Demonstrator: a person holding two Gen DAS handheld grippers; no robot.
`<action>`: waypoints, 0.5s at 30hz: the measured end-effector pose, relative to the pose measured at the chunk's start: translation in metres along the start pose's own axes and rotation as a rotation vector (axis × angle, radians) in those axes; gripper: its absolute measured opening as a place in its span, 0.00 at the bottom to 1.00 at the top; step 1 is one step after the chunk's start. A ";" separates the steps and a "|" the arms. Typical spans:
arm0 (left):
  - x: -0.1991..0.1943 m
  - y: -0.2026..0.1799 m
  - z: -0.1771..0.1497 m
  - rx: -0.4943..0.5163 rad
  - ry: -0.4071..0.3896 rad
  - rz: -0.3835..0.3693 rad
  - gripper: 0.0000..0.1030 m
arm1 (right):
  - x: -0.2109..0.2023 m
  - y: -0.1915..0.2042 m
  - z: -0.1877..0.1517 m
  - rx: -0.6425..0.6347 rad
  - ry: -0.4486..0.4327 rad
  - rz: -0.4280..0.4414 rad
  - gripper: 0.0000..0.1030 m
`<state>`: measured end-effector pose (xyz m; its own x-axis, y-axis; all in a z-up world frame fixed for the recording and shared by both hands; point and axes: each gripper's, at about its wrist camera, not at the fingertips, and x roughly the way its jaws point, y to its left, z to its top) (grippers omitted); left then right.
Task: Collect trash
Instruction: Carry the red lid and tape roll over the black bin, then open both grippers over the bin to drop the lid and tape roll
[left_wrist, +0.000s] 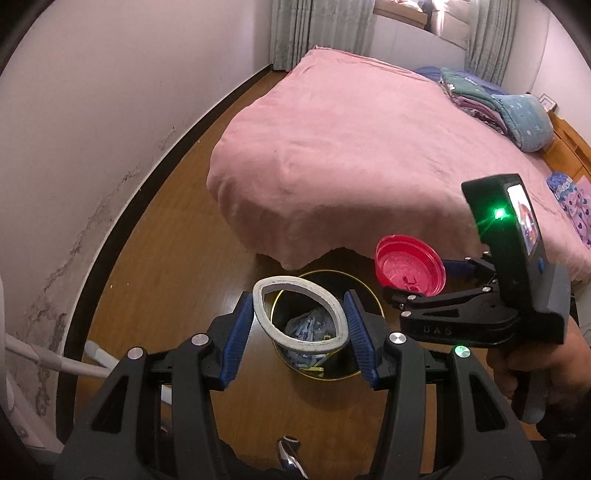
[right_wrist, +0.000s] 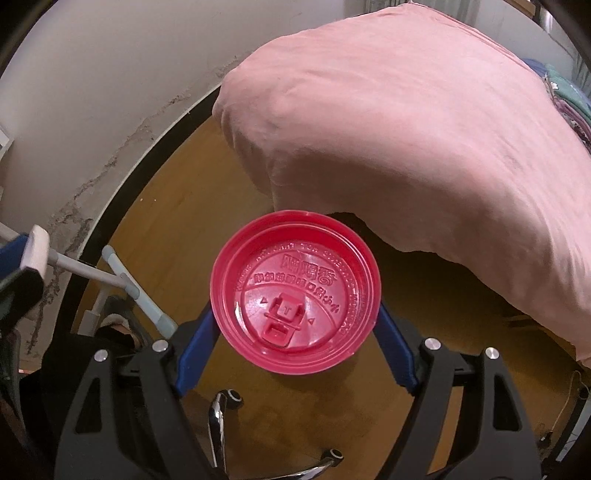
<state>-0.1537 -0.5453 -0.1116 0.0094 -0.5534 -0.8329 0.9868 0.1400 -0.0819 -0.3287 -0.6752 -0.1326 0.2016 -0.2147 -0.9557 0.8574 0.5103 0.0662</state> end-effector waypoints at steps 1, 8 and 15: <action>0.001 0.000 0.001 -0.001 0.003 0.000 0.48 | 0.000 0.001 0.000 0.000 -0.003 0.002 0.76; 0.007 0.007 0.004 -0.029 0.024 -0.004 0.48 | 0.000 0.002 0.004 0.019 -0.003 0.019 0.84; 0.016 -0.001 0.006 -0.023 0.045 -0.022 0.48 | -0.002 -0.011 0.006 0.086 -0.012 0.010 0.84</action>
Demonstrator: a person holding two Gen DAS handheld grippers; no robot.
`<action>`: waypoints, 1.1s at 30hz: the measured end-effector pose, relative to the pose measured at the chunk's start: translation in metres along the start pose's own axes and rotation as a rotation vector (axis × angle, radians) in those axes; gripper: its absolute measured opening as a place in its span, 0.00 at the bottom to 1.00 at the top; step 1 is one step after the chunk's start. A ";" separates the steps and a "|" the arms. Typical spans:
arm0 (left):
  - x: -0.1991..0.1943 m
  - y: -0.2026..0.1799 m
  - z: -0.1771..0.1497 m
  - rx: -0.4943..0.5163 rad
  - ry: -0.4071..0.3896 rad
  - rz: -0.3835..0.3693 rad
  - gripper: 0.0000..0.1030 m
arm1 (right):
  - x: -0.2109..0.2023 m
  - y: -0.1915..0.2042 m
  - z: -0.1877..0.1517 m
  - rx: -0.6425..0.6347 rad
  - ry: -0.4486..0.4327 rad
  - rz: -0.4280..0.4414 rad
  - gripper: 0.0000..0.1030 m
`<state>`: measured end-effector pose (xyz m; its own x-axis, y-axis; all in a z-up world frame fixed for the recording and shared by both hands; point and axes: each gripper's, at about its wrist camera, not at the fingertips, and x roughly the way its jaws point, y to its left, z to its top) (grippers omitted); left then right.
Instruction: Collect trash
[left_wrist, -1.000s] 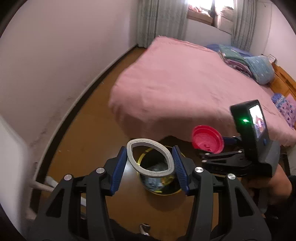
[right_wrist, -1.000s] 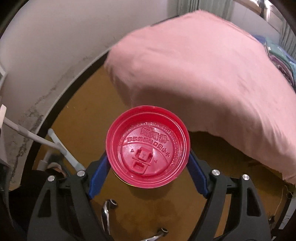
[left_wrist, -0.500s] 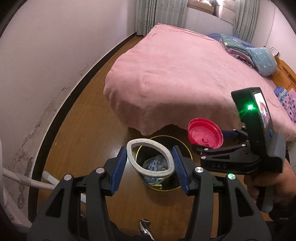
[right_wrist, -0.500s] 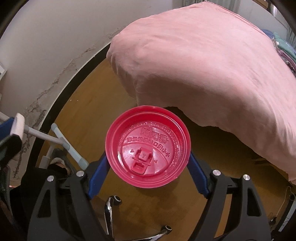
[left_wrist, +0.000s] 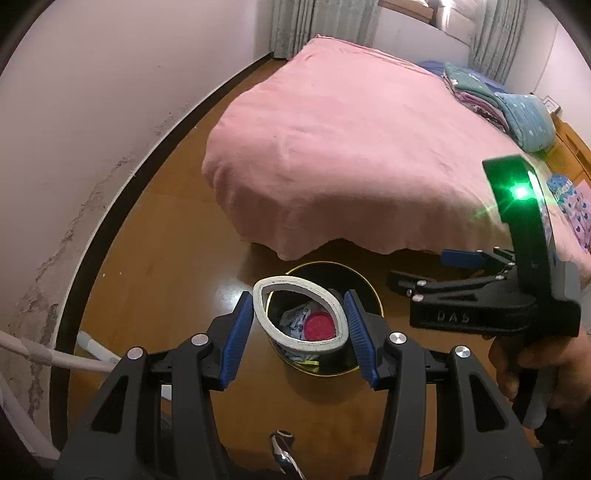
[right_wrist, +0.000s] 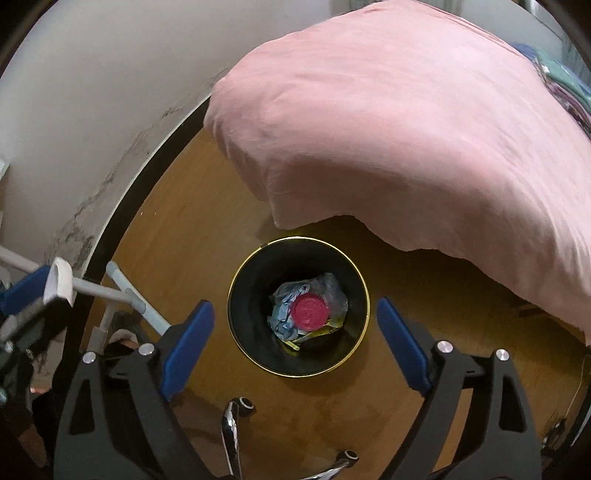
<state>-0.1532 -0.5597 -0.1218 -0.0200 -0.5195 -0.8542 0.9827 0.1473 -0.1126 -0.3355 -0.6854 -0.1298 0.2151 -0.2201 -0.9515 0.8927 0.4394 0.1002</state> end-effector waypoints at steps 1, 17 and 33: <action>0.003 -0.003 0.001 0.004 0.006 -0.009 0.48 | 0.000 -0.002 0.000 0.009 -0.003 -0.002 0.84; 0.010 -0.041 0.027 0.019 0.008 -0.072 0.84 | -0.012 -0.061 -0.003 0.255 -0.020 -0.058 0.88; -0.188 0.099 -0.033 -0.314 -0.207 0.217 0.93 | -0.111 0.149 0.038 -0.293 -0.264 0.034 0.93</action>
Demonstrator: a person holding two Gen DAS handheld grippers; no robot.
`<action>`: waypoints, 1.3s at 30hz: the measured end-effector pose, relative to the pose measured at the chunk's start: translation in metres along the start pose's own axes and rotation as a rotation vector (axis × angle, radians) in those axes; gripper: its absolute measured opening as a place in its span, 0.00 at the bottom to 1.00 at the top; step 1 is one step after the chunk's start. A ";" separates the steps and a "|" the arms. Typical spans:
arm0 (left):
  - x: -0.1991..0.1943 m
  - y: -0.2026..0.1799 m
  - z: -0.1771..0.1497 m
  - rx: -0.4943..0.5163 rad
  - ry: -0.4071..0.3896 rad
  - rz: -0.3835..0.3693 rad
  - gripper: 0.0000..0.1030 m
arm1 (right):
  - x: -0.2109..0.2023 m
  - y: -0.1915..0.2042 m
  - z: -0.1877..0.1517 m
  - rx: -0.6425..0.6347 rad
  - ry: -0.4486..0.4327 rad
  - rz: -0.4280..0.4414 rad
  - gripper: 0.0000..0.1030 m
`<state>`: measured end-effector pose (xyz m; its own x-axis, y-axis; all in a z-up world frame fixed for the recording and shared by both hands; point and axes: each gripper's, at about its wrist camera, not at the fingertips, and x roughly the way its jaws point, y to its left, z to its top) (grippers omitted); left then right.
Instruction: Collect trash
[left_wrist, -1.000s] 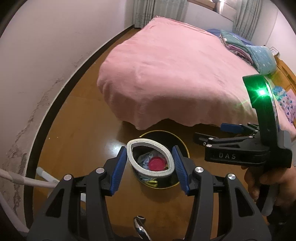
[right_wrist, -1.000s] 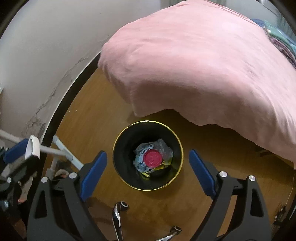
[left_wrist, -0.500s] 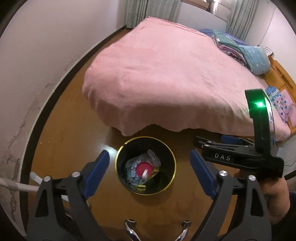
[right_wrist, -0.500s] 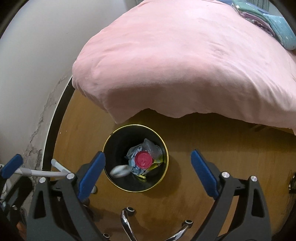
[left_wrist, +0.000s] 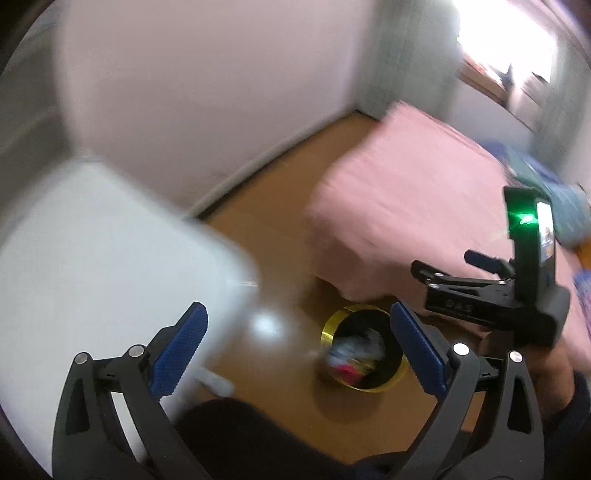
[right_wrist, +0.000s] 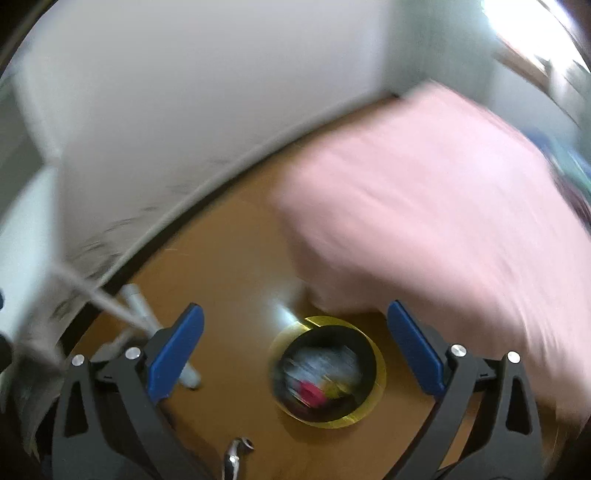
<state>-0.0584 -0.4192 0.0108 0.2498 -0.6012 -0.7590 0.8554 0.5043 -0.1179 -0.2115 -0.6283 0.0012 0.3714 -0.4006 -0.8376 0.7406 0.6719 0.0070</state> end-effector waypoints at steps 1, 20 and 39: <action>-0.017 0.024 -0.001 -0.038 -0.022 0.042 0.93 | -0.008 0.030 0.010 -0.064 -0.023 0.050 0.93; -0.261 0.292 -0.179 -0.645 -0.168 0.747 0.93 | -0.109 0.381 -0.017 -0.632 -0.101 0.690 0.93; -0.262 0.265 -0.177 -0.604 -0.188 0.707 0.93 | -0.124 0.380 -0.044 -0.673 -0.123 0.699 0.93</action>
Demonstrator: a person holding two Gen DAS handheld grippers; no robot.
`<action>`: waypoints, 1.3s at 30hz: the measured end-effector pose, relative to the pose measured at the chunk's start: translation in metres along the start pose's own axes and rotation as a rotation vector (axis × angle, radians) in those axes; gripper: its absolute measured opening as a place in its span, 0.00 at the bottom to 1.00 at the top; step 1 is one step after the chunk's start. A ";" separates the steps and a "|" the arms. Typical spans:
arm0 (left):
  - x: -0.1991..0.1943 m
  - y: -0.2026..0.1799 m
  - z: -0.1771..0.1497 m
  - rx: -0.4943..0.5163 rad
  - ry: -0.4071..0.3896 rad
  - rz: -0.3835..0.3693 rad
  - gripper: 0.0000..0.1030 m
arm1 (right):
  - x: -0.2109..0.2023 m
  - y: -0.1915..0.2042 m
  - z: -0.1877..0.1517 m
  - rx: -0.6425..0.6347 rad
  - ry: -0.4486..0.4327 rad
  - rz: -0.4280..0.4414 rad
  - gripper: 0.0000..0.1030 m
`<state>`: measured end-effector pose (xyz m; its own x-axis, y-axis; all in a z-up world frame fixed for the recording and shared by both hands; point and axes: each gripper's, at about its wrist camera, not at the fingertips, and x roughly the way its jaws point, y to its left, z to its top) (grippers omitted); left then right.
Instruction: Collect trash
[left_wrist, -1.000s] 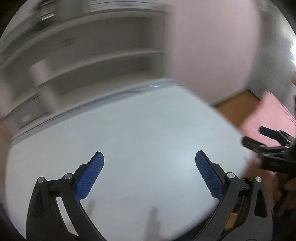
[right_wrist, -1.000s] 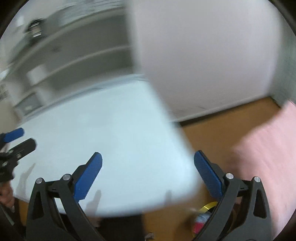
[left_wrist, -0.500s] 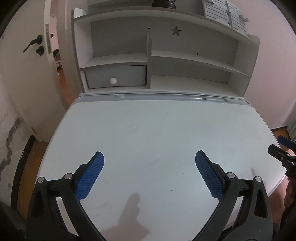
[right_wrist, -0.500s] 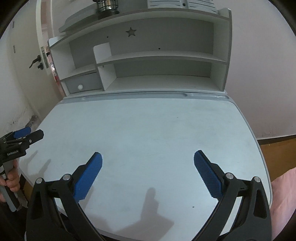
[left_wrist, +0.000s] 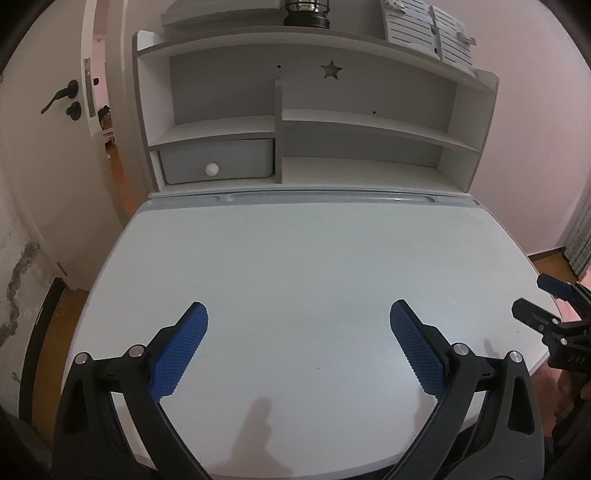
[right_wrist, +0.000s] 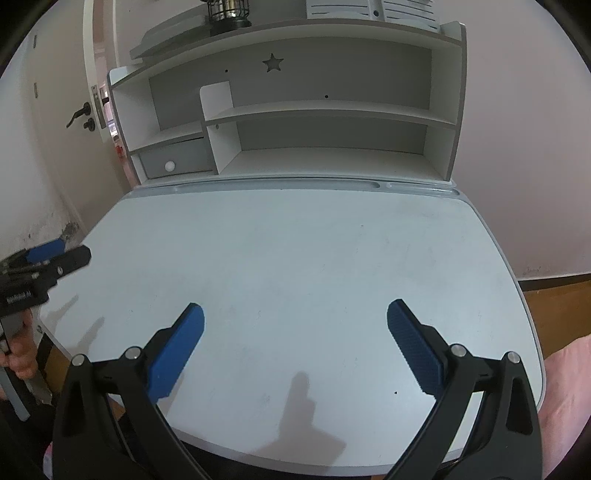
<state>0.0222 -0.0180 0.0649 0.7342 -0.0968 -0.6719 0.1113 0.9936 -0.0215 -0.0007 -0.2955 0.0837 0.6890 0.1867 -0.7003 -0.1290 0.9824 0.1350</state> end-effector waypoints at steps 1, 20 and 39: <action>-0.001 -0.003 -0.001 0.008 -0.002 -0.002 0.93 | -0.002 0.001 0.000 -0.002 -0.006 0.003 0.93; 0.001 -0.009 -0.004 0.015 0.007 -0.007 0.93 | -0.009 0.001 0.000 -0.009 -0.018 -0.002 0.93; 0.005 -0.008 -0.004 0.021 0.018 -0.010 0.93 | -0.009 0.002 0.000 -0.006 -0.016 -0.008 0.93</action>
<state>0.0221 -0.0267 0.0590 0.7207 -0.1059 -0.6851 0.1331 0.9910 -0.0131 -0.0073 -0.2957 0.0902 0.7012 0.1793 -0.6901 -0.1282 0.9838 0.1253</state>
